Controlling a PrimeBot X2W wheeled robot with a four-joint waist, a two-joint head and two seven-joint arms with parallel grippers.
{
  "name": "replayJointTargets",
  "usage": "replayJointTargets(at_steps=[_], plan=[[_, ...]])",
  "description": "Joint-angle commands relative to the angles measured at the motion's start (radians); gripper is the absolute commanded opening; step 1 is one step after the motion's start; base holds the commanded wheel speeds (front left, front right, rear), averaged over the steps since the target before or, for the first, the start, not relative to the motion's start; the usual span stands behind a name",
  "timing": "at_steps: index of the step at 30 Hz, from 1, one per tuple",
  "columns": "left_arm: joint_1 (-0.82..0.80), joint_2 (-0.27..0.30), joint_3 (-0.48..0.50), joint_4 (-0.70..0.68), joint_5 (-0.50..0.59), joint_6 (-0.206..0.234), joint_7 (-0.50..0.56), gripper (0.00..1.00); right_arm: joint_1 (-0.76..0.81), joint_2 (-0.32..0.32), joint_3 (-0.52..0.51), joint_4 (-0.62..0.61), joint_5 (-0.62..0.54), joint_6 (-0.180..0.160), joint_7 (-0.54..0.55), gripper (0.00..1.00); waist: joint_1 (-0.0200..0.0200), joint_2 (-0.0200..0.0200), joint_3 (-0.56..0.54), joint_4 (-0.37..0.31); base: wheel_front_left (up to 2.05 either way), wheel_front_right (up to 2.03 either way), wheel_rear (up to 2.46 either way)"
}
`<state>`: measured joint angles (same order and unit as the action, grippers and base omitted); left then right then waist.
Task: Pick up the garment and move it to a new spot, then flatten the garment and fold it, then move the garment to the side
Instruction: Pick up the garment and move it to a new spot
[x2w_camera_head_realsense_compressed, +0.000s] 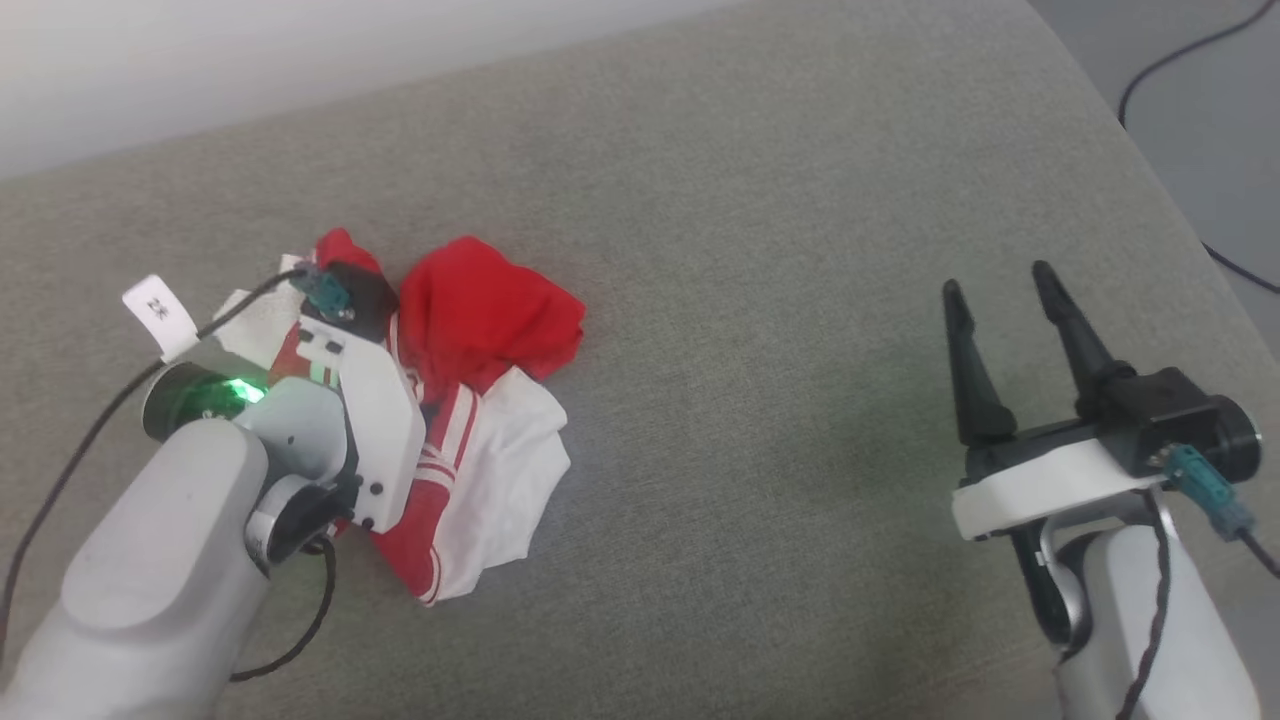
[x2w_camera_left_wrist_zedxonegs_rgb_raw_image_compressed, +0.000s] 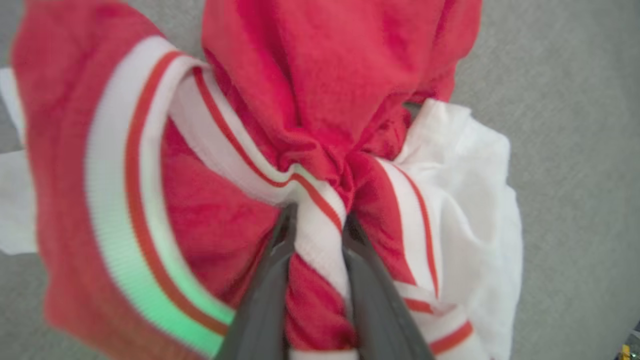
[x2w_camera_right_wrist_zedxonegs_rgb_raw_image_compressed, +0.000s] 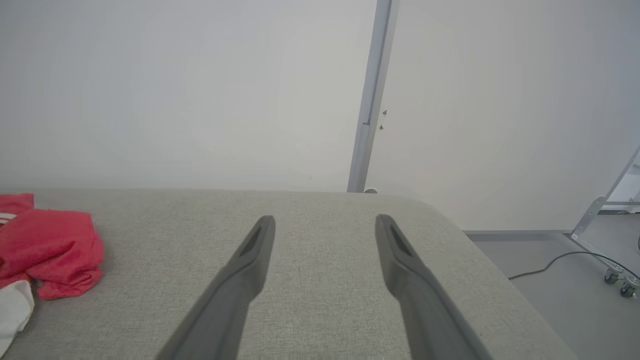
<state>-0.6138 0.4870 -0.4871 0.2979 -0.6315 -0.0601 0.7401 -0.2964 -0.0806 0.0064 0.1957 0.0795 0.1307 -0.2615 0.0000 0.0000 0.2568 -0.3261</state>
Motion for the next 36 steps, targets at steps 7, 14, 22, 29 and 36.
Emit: replayJointTargets(at_steps=[7, 14, 22, 29, 36], plan=[[-0.019, -0.038, -0.051, 0.201, 0.015, -0.032, -0.038, 0.14, -0.028, 0.013, 0.023, 0.016, 0.01, 0.0, -0.004, 1.0, 0.0, 0.0, 0.022, -0.007, 0.0, 0.0, 0.0], [-0.072, -0.063, -0.072, 0.229, -0.016, -0.06, -0.107, 1.0, -0.004, -0.003, 0.027, 0.031, 0.001, 0.0, -0.004, 1.0, 0.0, 0.0, -0.04, 0.044, 0.0, 0.0, 0.0], [-0.024, -0.04, -0.068, 0.124, -0.034, -0.069, -0.3, 1.0, 0.048, -0.043, 0.025, 0.039, 0.004, 0.0, -0.004, 1.0, 0.0, 0.0, -0.158, 0.149, 0.0, 0.0, 0.0], [0.076, 0.008, -0.005, 0.066, -0.049, -0.057, -0.481, 1.0, 0.092, -0.064, 0.01, 0.036, 0.009, 0.0, -0.004, 1.0, 0.0, 0.0, -0.222, 0.22, 0.0, 0.0, 0.0], [0.214, 0.067, 0.102, 0.021, -0.082, -0.009, -0.663, 1.0, 0.139, -0.075, -0.029, 0.025, 0.004, 0.0, -0.004, 1.0, 0.0, 0.0, -0.255, 0.294, 0.0, 0.0, 0.0]])
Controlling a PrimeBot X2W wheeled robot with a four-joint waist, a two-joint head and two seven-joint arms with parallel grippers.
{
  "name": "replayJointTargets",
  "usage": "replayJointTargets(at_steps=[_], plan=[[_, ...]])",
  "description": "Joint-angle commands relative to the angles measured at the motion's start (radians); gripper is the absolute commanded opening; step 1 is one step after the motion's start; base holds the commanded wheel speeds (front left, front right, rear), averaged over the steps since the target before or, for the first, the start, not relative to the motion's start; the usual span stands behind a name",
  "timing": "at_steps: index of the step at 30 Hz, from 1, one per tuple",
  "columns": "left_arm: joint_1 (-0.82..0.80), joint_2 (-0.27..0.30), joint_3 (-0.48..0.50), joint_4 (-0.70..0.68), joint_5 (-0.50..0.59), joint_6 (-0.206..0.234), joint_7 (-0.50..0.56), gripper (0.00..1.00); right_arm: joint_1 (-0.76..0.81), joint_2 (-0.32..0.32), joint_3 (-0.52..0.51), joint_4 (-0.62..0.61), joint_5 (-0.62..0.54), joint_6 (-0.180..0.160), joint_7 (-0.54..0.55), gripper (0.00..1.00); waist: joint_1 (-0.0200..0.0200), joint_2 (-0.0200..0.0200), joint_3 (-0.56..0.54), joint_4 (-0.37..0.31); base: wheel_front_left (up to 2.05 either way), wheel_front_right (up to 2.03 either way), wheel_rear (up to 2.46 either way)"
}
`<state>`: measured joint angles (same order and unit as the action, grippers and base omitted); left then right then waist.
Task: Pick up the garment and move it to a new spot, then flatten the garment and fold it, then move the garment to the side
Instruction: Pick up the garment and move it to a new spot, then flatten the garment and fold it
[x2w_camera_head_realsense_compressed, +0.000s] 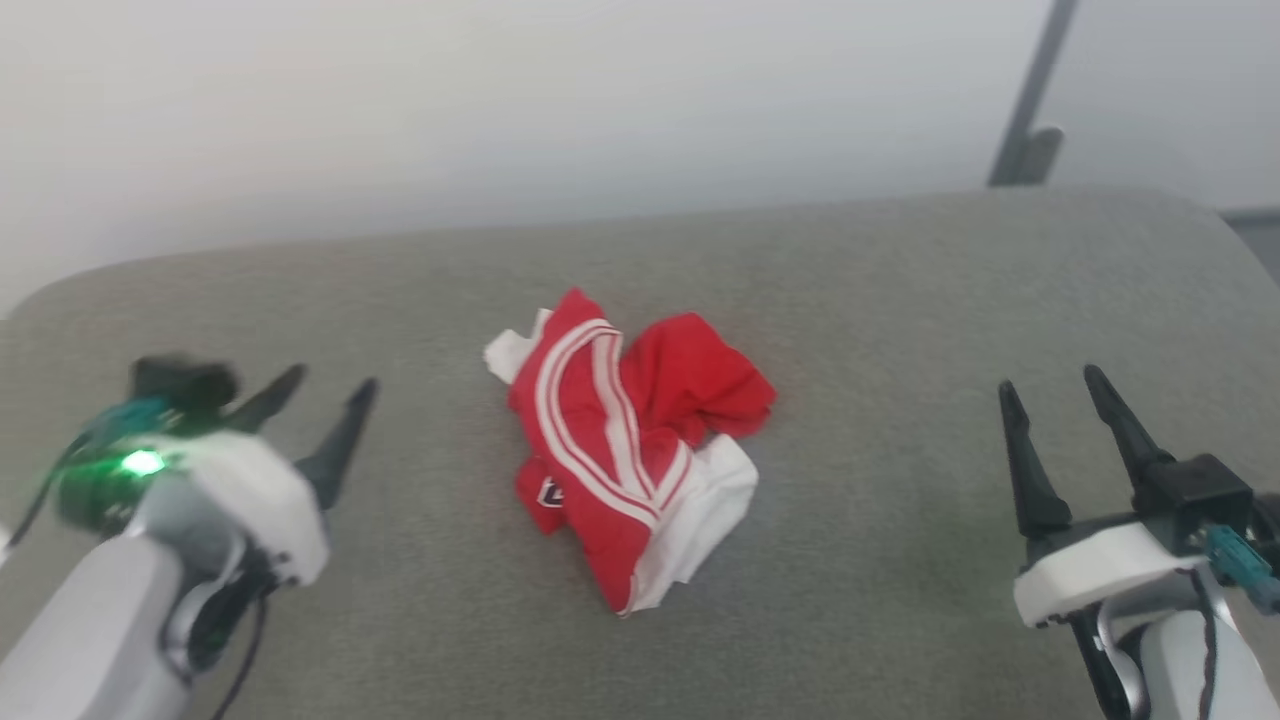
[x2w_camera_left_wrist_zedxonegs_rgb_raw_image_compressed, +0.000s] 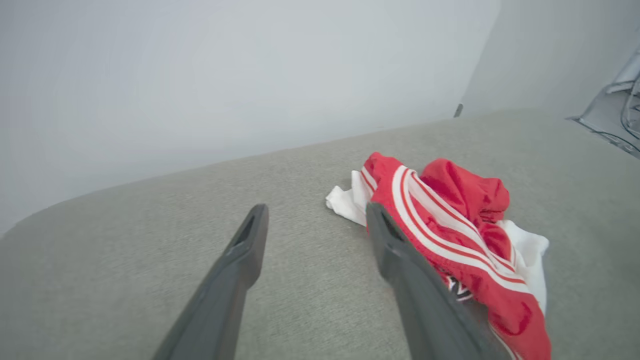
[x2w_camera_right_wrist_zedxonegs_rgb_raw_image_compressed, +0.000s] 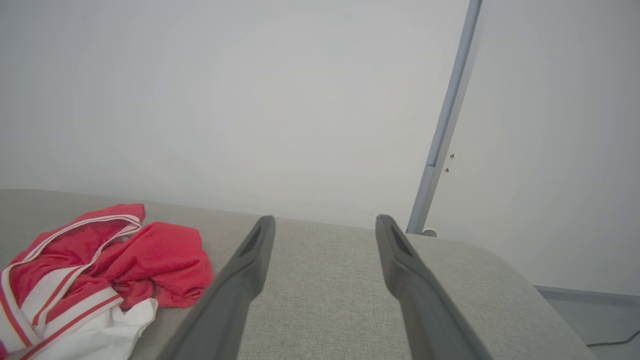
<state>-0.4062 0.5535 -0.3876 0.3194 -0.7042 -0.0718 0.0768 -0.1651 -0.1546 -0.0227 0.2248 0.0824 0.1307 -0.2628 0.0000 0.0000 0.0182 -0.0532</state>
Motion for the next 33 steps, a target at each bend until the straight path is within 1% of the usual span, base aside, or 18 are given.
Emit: replayJointTargets(at_steps=[1, 5, 13, 18, 22, 27, 30, 33], plan=[[0.028, 0.008, 0.016, -0.006, -0.014, 0.01, -0.021, 1.0, 0.013, 0.0, -0.003, -0.007, 0.001, 0.0, -0.003, 1.0, 0.0, 0.0, -0.019, 0.028, 0.0, 0.0, 0.0], [0.106, 0.037, 0.07, -0.017, -0.024, 0.032, -0.107, 1.0, 0.029, 0.0, -0.021, -0.016, 0.001, 0.0, -0.003, 1.0, 0.0, 0.0, -0.024, 0.052, 0.0, 0.0, 0.0], [0.238, 0.058, 0.148, -0.027, -0.052, 0.06, -0.241, 1.0, 0.057, 0.005, -0.042, -0.028, 0.003, 0.0, -0.003, 1.0, 0.0, 0.0, -0.034, 0.076, 0.0, 0.0, 0.0], [0.293, 0.058, 0.181, -0.034, -0.077, 0.072, -0.279, 1.0, 0.072, 0.012, -0.052, -0.036, 0.003, 0.0, -0.003, 1.0, 0.0, 0.0, -0.037, 0.087, 0.0, 0.0, 0.0], [0.309, 0.06, 0.184, -0.051, -0.076, 0.082, -0.282, 1.0, 0.079, 0.008, -0.046, -0.031, 0.008, 0.0, -0.003, 1.0, 0.0, 0.0, -0.036, 0.096, 0.0, 0.0, 0.0], [0.307, 0.055, 0.175, -0.08, -0.074, 0.093, -0.268, 1.0, 0.084, -0.006, 0.003, -0.007, 0.035, 0.0, -0.003, 1.0, 0.0, 0.0, -0.03, 0.12, 0.0, 0.0, 0.0], [0.294, 0.052, 0.169, -0.095, -0.076, 0.091, -0.261, 1.0, 0.074, -0.027, 0.071, 0.023, 0.065, 0.0, 0.012, 1.0, 0.0, 0.0, -0.019, 0.146, 0.0, 0.0, 0.0], [0.274, 0.046, 0.159, -0.115, -0.075, 0.088, -0.256, 1.0, 0.044, -0.062, 0.159, 0.045, 0.112, 0.0, 0.06, 1.0, 0.0, 0.0, 0.007, 0.18, 0.0, 0.0, 0.0]])
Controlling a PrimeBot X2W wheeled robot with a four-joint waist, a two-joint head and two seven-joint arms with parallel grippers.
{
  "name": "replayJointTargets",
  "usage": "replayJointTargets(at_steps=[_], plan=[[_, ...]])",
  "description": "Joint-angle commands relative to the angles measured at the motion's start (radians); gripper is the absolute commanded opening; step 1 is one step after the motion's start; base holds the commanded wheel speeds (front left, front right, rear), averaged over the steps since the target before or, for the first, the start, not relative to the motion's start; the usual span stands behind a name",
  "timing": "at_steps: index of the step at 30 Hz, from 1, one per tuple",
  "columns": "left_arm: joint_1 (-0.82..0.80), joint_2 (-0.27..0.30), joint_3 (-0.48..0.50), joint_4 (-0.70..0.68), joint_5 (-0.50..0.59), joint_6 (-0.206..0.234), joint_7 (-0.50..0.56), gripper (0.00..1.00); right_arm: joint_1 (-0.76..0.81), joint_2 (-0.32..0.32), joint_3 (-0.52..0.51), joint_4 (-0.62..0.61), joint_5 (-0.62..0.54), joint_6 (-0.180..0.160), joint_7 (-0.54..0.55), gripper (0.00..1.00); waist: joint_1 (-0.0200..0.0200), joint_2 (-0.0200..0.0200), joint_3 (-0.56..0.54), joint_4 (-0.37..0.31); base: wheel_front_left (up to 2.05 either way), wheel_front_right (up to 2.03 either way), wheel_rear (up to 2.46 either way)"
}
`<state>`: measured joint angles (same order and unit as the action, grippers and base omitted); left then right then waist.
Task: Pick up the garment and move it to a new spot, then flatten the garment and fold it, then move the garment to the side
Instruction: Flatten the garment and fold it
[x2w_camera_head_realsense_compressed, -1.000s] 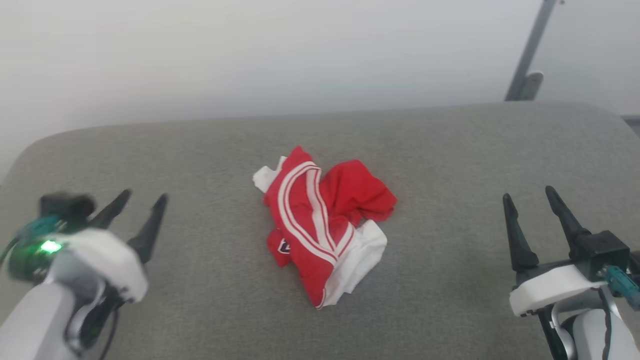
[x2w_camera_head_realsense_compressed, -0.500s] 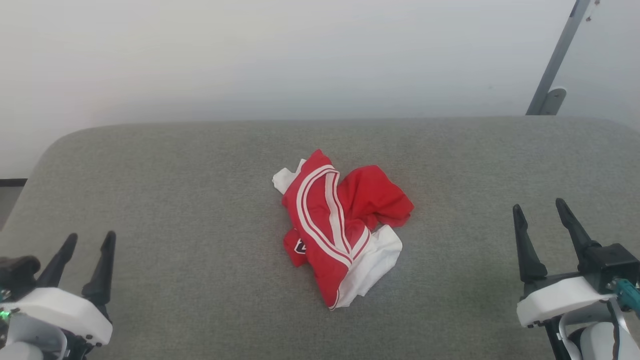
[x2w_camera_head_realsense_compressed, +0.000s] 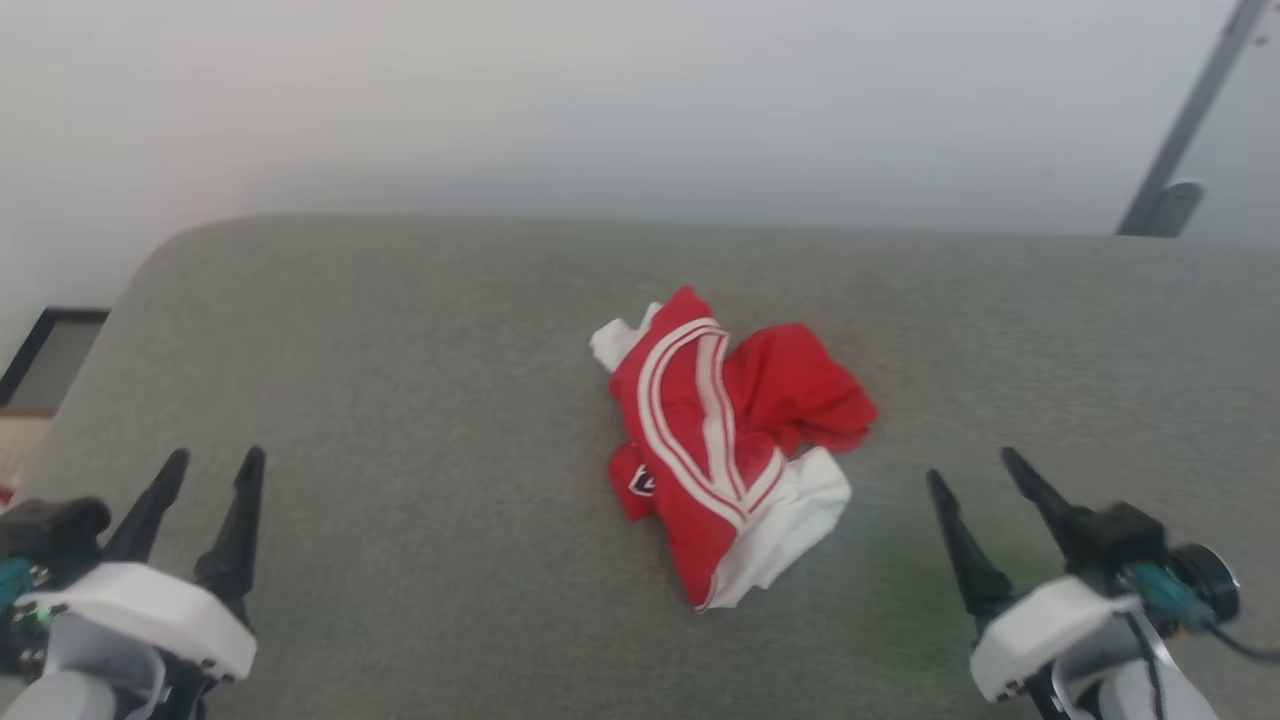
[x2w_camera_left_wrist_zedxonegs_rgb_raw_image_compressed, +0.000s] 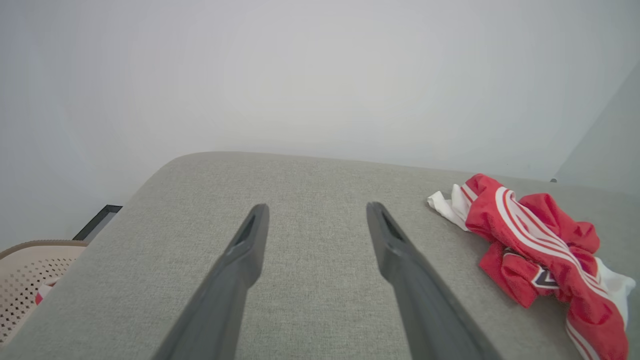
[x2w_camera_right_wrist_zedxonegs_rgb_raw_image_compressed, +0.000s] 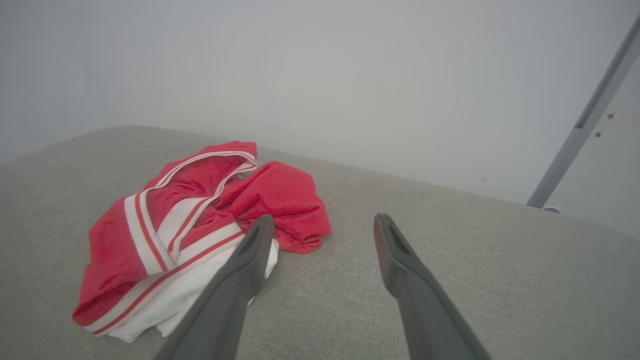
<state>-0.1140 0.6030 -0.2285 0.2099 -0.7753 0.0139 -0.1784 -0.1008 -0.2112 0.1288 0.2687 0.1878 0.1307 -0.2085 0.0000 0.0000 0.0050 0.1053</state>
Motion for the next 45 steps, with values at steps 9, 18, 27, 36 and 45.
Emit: replayJointTargets(at_steps=[9, 18, 27, 36, 45], plan=[[-0.082, -0.044, -0.038, -0.019, 0.01, -0.011, -0.001, 1.0, -0.128, -0.098, 0.158, 0.048, 0.127, 0.0, 0.213, 1.0, 0.0, 0.0, 0.119, 0.122, 0.0, 0.0, 0.0], [-0.153, -0.097, -0.077, 0.027, 0.016, -0.04, -0.018, 1.0, -0.215, -0.16, 0.252, 0.119, 0.192, 0.0, 0.472, 1.0, 0.0, 0.0, 0.192, 0.203, 0.0, 0.0, 0.0], [-0.179, -0.11, -0.08, 0.071, 0.001, -0.055, -0.03, 1.0, -0.211, -0.155, 0.26, 0.168, 0.159, -0.001, 0.665, 0.0, 0.0, 0.0, 0.202, 0.218, 0.0, 0.0, 0.0], [-0.177, -0.088, -0.063, 0.085, -0.004, -0.06, -0.037, 1.0, -0.245, -0.149, 0.174, 0.021, 0.171, -0.001, 0.661, 0.0, 0.0, 0.0, 0.181, 0.164, 0.0, 0.0, 0.0], [-0.153, -0.059, -0.051, 0.067, -0.012, -0.046, -0.027, 1.0, -0.147, -0.189, -0.032, -0.139, 0.156, -0.001, 0.738, 0.0, 0.0, 0.0, 0.155, 0.083, 0.0, 0.0, 0.0]])
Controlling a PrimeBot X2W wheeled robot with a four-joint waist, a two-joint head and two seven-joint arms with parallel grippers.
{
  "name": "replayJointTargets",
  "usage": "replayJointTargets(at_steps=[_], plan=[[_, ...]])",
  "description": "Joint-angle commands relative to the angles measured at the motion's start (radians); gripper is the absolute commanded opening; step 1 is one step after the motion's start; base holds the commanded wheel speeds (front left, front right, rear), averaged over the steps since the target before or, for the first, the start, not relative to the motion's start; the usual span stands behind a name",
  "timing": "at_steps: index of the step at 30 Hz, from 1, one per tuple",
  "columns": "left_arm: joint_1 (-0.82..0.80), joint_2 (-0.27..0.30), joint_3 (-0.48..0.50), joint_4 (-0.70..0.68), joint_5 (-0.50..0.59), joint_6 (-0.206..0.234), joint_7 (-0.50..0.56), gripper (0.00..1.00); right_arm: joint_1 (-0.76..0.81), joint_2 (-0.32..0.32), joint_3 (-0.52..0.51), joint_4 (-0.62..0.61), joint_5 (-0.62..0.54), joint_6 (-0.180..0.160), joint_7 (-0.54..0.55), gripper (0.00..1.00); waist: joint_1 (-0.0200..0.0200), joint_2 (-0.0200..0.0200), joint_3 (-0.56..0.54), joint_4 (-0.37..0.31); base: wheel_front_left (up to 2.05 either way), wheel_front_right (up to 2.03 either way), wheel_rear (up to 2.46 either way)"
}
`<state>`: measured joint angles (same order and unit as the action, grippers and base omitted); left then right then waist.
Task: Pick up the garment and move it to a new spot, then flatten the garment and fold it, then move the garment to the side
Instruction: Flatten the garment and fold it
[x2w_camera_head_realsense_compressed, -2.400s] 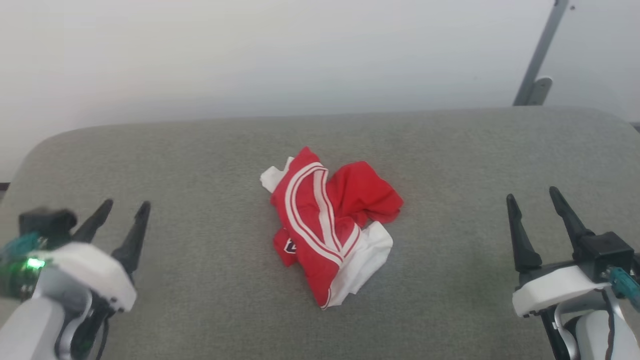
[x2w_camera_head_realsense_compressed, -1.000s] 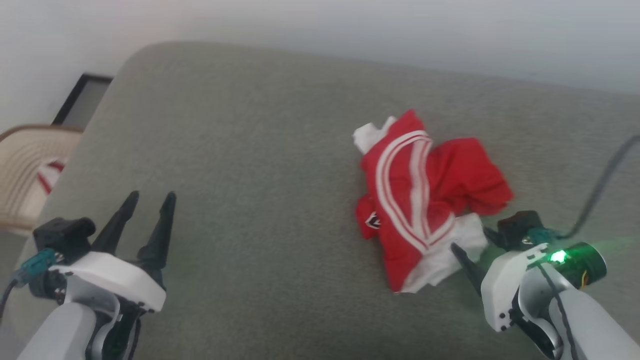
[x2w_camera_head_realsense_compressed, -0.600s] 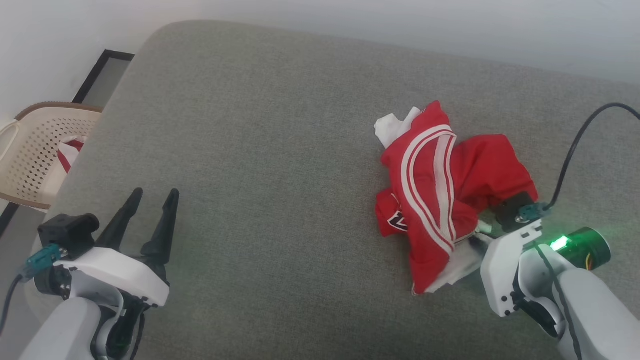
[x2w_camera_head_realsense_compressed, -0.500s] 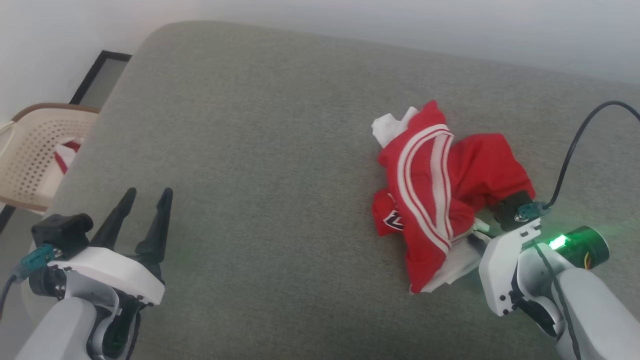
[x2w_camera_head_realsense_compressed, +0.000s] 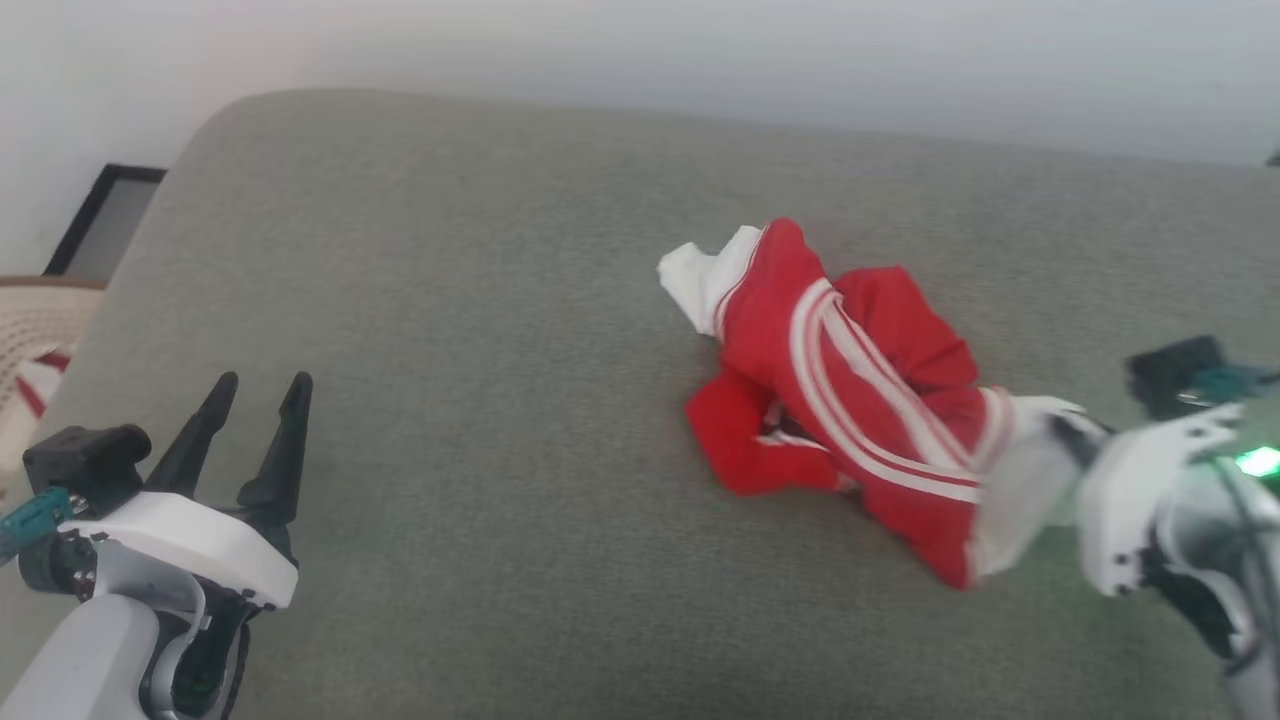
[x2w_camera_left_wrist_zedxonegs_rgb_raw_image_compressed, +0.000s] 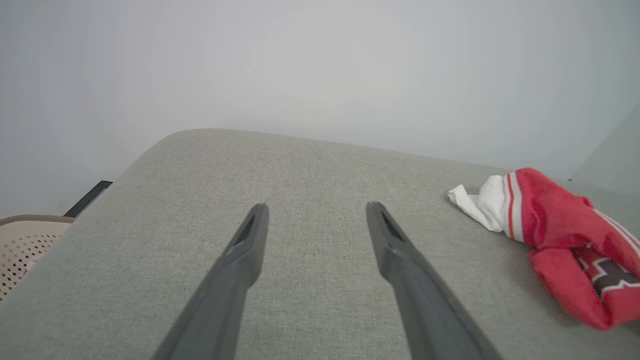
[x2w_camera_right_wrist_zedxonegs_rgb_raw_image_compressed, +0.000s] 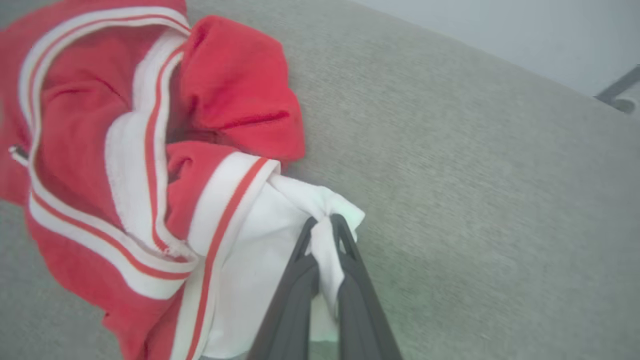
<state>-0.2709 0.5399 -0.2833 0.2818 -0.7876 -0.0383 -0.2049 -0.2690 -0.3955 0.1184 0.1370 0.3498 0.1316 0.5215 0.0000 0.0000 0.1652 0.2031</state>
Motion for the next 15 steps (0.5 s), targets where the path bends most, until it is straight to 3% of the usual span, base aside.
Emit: replayJointTargets(at_steps=[1, 10, 15], plan=[[0.006, 0.006, 0.004, -0.007, -0.001, 0.005, 0.002, 1.0, 0.037, -0.005, -0.05, -0.015, -0.012, -0.002, 0.014, 0.0, 0.0, 0.0, -0.006, -0.022, 0.0, 0.0, 0.0], [0.001, 0.016, 0.0, -0.014, -0.005, 0.001, 0.013, 1.0, 0.128, 0.026, -0.233, 0.013, -0.071, -0.002, 0.033, 0.0, 0.0, 0.0, -0.001, -0.055, 0.0, 0.0, 0.0], [-0.012, 0.02, -0.007, -0.01, -0.005, -0.002, 0.019, 1.0, 0.099, 0.061, -0.241, 0.101, -0.07, -0.002, 0.012, 0.0, 0.0, 0.0, 0.007, -0.067, 0.0, 0.0, 0.0]])
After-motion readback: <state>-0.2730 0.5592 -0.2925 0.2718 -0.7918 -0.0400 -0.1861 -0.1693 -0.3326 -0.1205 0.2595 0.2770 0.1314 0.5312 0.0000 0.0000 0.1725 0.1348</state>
